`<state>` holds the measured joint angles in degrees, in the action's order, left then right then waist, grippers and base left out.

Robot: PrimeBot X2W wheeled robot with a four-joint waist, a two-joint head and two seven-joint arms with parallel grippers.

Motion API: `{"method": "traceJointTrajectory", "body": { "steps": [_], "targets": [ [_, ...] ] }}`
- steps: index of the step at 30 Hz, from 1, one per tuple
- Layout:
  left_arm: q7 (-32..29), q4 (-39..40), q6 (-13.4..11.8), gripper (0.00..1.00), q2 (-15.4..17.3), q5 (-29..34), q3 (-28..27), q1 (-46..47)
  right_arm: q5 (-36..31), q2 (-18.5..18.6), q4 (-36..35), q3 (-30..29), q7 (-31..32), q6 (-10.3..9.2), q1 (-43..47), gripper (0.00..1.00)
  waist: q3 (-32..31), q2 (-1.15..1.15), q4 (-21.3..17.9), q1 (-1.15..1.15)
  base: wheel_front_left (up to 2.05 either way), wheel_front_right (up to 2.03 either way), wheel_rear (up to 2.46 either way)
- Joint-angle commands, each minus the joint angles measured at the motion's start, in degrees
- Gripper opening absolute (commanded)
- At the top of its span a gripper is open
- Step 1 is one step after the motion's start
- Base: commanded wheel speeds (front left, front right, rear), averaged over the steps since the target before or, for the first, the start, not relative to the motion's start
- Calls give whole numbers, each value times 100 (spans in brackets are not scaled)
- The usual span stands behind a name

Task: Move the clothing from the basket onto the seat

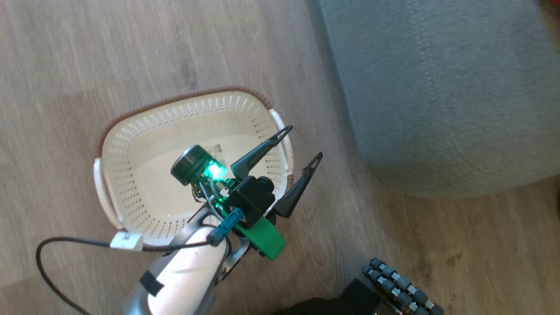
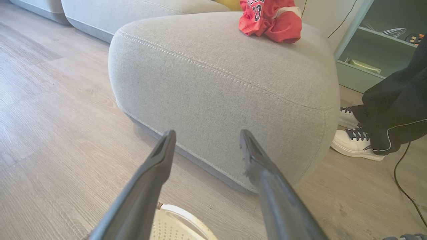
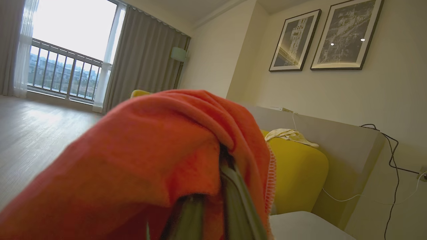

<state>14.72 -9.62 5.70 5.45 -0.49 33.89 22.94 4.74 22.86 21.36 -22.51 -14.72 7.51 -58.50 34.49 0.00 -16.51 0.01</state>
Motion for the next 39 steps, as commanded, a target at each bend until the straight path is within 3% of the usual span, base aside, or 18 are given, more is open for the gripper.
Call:
{"method": "traceJointTrajectory", "body": {
  "steps": [1, 10, 18, 30, 39],
  "targets": [
    [28, 214, -1, 100, -1, 37, -66, 93, -66, 233, -99, -120, -28, -2, -143, 0, 140, 0, 131, -1, 0, 0, 0],
    [28, 255, -37, 100, 49, 64, 1, 207, -604, 98, 1039, -1353, -28, -2, -332, 0, 444, 0, 340, -1, 0, 0, 0],
    [28, 271, -87, 100, 136, 81, 42, 268, -1062, -122, 2060, -1978, -28, -2, -362, 0, 614, 0, 350, -1, 0, 0, 0],
    [28, 261, -159, 100, 221, 54, 84, 346, -1771, -110, 3478, -2654, -28, -2, -589, 0, 807, 0, 330, -1, 0, 0, 0],
    [28, 215, -179, 100, 301, 21, 98, 407, -2040, -108, 3693, -2763, -28, -2, -756, 0, 776, 0, 322, -1, 0, 0, 0]
  ]
}}
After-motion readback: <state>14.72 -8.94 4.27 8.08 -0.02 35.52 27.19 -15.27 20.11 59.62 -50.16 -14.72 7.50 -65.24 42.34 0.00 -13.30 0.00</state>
